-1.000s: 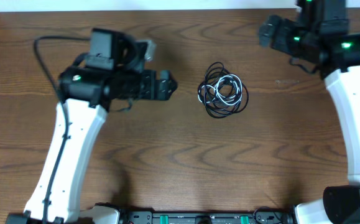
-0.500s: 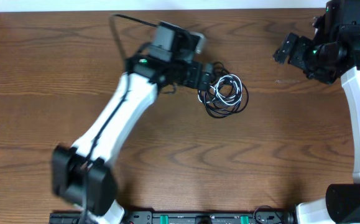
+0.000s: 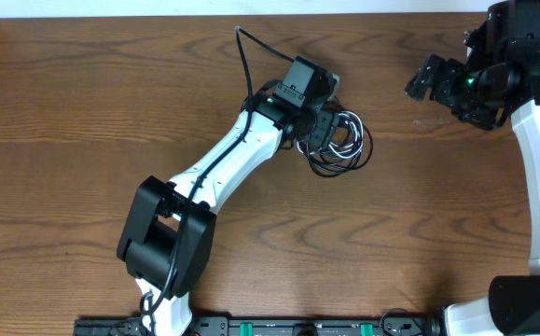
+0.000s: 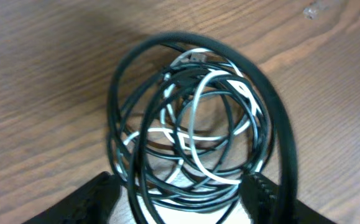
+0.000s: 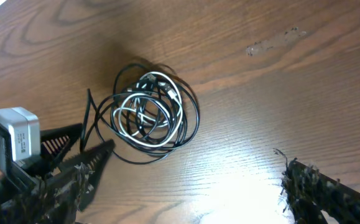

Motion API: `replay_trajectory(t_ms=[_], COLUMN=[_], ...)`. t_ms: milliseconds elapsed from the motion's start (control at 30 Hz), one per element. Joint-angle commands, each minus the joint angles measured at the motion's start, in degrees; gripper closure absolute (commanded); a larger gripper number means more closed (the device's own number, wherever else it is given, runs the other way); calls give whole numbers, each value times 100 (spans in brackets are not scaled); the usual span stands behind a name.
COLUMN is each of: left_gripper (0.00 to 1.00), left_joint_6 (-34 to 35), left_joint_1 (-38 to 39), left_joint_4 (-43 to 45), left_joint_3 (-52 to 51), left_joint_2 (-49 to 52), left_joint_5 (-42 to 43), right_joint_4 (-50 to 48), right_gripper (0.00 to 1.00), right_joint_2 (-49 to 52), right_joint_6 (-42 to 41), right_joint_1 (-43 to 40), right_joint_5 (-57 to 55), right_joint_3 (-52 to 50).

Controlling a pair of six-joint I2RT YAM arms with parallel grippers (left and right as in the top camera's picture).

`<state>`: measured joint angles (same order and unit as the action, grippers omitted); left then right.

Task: Untangle cables

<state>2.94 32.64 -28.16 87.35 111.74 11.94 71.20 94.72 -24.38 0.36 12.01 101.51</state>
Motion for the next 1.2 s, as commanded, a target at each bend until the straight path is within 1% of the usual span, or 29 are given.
replay_trajectory(t_ms=[0, 67, 267, 300, 367, 500, 567, 600, 733, 800, 867, 933, 1000, 1100, 1167], left_gripper=[45, 46, 46, 48, 58, 74, 87, 92, 93, 92, 93, 92, 92, 93, 92], left_joint_6=[-50, -50, -52, -52, -50, -50, -50, -46, 190, 398, 538, 538, 710, 1169, 1290], left_joint_1=[-15, -15, -15, -15, -13, -15, -15, -15, -15, -15, -15, -22, -20, -22, -20], left_joint_4=[20, 33, 153, 175, 267, 365, 343, 343, 354, 387, 481, 686, 992, 1445, 1722], left_joint_3=[39, 39, 37, 37, 37, 37, 37, 37, 81, 116, 131, 131, 131, 131, 131], left_joint_2=[-162, -243, -297, -297, -297, -297, -297, -297, -459, -702, -1040, -1438, -1871, -2396, -2675], left_joint_5=[-278, -278, -280, -278, -262, -229, -229, -229, -212, -208, -83, 286, 544, 544, 570], right_joint_4=[33, 44, 83, 90, 103, 101, 109, 116, 168, 195, 210, 249, 304, 304, 262], right_gripper=[1, 1, 1, 1, 1, 1, 1, 1, 1, 1, 1, 1, 1, 1, 1], right_joint_2=[-105, -105, -105, -105, -105, -105, -105, -105, -105, -105, -105, -105, -105, -105, -105], right_joint_6=[92, 94, 90, 92, 94, 94, 96, 131, 131, 138, 313, 396, 385, 387, 385], right_joint_1=[-26, -26, -17, -11, 11, 50, 48, 48, 48, 48, 50, 68, 118, 247, 345], right_joint_5=[39, 39, 42, 42, 39, 39, 39, 42, 39, 39, 42, 42, 90, 323, 341], right_joint_3=[37, 37, 37, 37, 37, 37, 37, 37, 37, 37, 37, 37, 37, 37, 35])
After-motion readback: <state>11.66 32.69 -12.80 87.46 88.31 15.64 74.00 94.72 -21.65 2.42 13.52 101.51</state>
